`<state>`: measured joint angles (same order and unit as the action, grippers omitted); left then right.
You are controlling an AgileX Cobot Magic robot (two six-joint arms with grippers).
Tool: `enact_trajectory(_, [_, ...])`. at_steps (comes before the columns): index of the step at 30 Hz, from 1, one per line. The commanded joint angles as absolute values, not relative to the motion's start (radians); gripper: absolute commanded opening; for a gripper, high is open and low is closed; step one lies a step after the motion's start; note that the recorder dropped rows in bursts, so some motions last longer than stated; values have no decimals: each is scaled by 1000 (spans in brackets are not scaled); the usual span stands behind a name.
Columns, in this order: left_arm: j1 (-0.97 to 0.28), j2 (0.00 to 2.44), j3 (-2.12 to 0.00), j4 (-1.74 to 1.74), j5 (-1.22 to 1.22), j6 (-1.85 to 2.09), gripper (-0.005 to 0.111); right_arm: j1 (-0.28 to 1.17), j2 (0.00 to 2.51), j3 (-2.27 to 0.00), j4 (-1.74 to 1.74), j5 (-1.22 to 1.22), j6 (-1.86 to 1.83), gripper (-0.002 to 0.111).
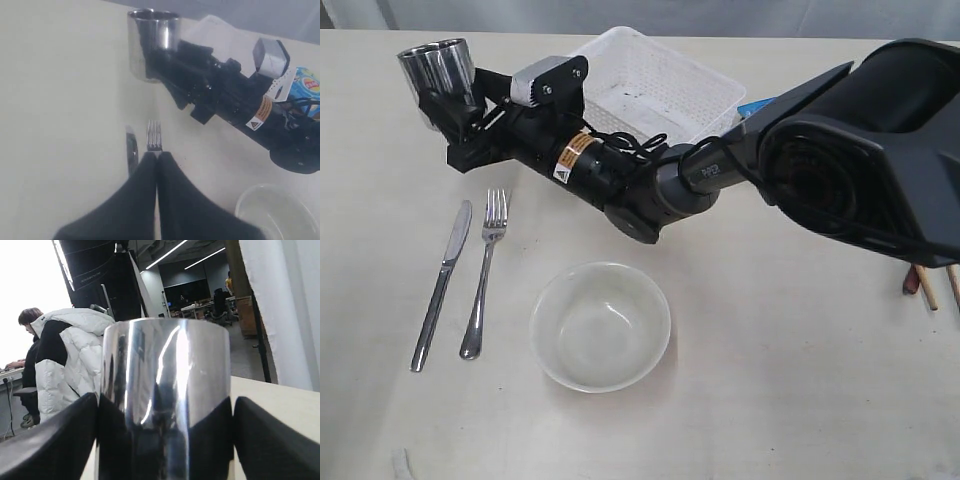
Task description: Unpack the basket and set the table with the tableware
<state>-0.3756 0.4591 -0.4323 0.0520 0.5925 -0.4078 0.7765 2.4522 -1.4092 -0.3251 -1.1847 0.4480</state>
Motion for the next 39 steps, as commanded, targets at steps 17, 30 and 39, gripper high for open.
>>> enact_trajectory(17, [-382, 982, -929, 194, 939, -463, 0, 680, 2330, -1296, -778, -1221, 452, 0])
enact_trajectory(30, [-304, 1460, -1437, 101, 1221, -288, 0, 671, 2156, -1290, -1056, -1121, 518, 0])
enact_trajectory(39, [-119, 1472, -1436, -247, 1221, -152, 0, 570, 2156, -1288, -1110, -1165, 618, 0])
